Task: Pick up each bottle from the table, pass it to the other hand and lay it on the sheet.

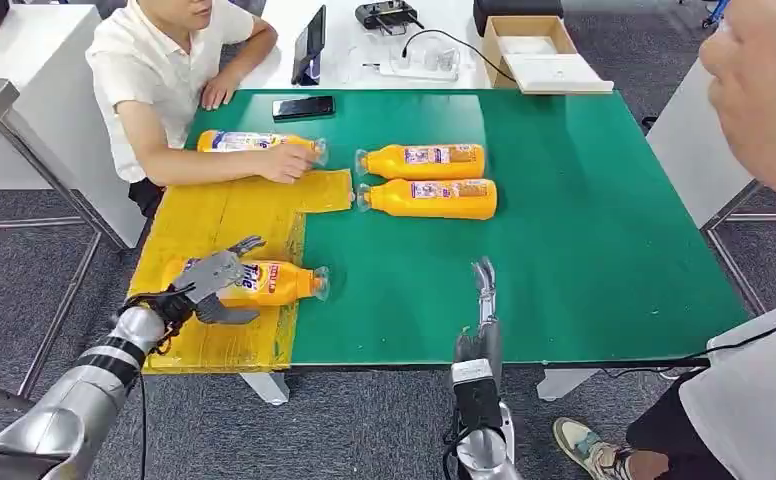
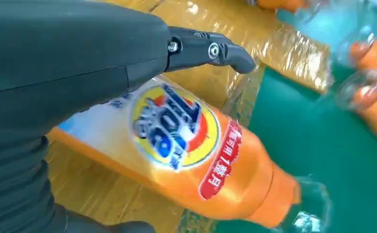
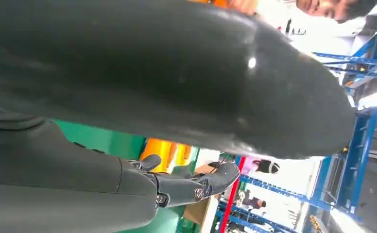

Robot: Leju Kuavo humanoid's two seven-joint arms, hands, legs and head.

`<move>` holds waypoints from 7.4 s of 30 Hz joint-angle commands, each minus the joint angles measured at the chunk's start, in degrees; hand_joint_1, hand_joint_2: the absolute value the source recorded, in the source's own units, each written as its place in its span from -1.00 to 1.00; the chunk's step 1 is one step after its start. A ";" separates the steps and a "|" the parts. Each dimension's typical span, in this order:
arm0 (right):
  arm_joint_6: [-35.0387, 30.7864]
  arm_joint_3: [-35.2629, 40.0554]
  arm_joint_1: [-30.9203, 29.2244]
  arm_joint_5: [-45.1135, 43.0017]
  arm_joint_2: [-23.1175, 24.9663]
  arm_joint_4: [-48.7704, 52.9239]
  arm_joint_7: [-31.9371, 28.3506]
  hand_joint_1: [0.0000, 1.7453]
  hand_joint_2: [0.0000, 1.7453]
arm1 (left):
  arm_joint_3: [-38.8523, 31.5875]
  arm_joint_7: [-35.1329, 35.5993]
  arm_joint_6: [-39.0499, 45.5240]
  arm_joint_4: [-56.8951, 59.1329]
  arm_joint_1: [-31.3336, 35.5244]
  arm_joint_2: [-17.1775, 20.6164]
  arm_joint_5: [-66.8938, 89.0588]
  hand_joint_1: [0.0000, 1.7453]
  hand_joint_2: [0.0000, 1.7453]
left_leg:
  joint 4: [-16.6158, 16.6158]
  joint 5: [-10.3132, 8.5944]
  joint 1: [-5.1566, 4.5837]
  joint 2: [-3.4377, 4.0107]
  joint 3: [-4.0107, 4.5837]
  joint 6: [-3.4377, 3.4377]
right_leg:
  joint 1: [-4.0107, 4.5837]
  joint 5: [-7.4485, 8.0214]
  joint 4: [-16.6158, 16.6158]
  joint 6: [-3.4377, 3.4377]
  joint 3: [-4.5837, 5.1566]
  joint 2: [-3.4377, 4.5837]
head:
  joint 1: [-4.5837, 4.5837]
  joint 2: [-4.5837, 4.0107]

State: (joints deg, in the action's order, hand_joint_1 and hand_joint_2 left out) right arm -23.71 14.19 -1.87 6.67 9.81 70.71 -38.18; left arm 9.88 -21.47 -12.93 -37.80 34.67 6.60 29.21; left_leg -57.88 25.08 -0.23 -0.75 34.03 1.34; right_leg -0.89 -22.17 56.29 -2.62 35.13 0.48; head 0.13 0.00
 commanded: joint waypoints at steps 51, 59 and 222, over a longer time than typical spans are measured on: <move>-5.05 0.76 -20.45 50.03 -16.44 -30.02 25.46 -1.00 1.00 | 6.94 -10.09 20.84 -54.77 -37.89 -12.03 -30.24 -1.00 1.00 | 0.02 0.20 -0.03 0.02 0.18 -0.04 | 0.00 -0.09 -0.19 0.03 0.07 0.03 | -0.02 -0.02; -5.16 0.21 -23.46 50.45 -15.52 -33.88 26.55 -1.00 1.00 | 7.89 -6.21 16.80 -53.06 -36.62 -11.79 -35.50 -1.00 1.00 | 0.02 0.18 -0.03 0.01 0.16 -0.04 | 0.00 -0.07 -0.19 0.01 0.07 0.02 | -0.02 -0.02; -6.91 5.74 3.43 13.71 -9.76 4.95 -1.82 -1.00 -1.00 | 4.39 6.07 39.05 -45.41 -31.92 -2.57 14.04 1.00 1.00 | 0.01 0.34 -0.05 0.01 0.26 0.07 | -0.04 -0.27 -0.13 -0.08 0.18 -0.02 | 0.00 0.00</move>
State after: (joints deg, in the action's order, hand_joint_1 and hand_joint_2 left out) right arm -26.67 26.36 -2.96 23.02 1.25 64.98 -38.21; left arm 16.04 -20.52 18.25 -88.08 -0.91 2.69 26.98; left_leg -57.89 25.38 -0.29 -0.64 34.37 1.48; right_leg -0.95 -22.35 56.14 -2.79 35.43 0.64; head 0.13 0.00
